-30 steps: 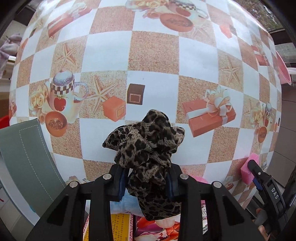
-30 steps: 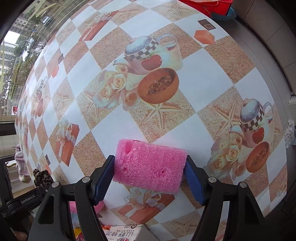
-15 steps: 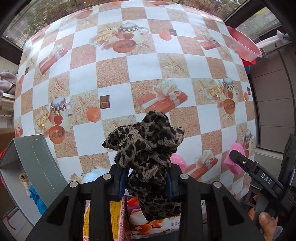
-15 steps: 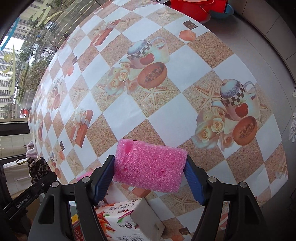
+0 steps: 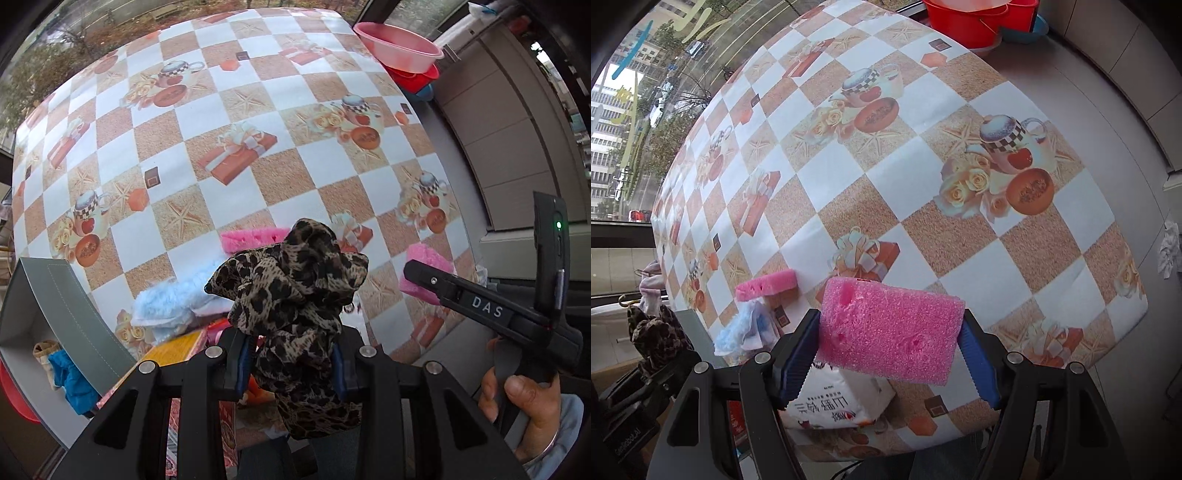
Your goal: Organize soft objects
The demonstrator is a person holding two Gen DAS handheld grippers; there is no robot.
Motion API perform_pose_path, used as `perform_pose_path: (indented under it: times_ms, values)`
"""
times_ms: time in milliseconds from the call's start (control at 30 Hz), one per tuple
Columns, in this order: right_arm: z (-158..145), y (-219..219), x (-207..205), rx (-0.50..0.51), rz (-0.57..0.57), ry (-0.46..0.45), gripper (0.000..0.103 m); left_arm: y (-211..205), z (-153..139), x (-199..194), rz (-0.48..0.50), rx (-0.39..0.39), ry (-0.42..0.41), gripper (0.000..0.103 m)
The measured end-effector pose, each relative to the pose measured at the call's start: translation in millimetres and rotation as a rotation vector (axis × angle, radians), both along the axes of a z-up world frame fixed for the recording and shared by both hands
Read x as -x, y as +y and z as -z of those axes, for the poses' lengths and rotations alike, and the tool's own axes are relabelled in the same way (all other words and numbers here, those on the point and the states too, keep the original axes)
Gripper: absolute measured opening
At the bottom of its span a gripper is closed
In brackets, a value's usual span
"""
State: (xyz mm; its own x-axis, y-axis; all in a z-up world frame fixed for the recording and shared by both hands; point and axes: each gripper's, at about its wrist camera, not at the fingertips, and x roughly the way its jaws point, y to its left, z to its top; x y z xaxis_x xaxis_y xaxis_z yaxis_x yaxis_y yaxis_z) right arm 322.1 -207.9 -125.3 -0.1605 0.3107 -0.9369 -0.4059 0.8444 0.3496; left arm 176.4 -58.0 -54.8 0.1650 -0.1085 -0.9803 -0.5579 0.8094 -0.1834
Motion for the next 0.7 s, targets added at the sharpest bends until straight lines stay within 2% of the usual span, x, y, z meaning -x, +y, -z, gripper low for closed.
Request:
perform_pose_path:
  times_ms: [167,367,500,700]
  values:
    - [-9,-11,25,0.009,-0.029,-0.012,0.074,-29,-7,22,0.07,0.032,-0.035,0.037]
    - [-23,-20,60,0.018,-0.068,-0.033,0.074,-55,-15,53,0.146,0.024,-0.073,0.037]
    - [-30,-22,81,0.019,-0.093,-0.038,0.074,-57,-20,76,0.142,0.027,-0.096,0.037]
    - [-38,-12,113,0.021,-0.159,-0.051,0.074,-46,-28,113,0.082,0.014,-0.126,0.037]
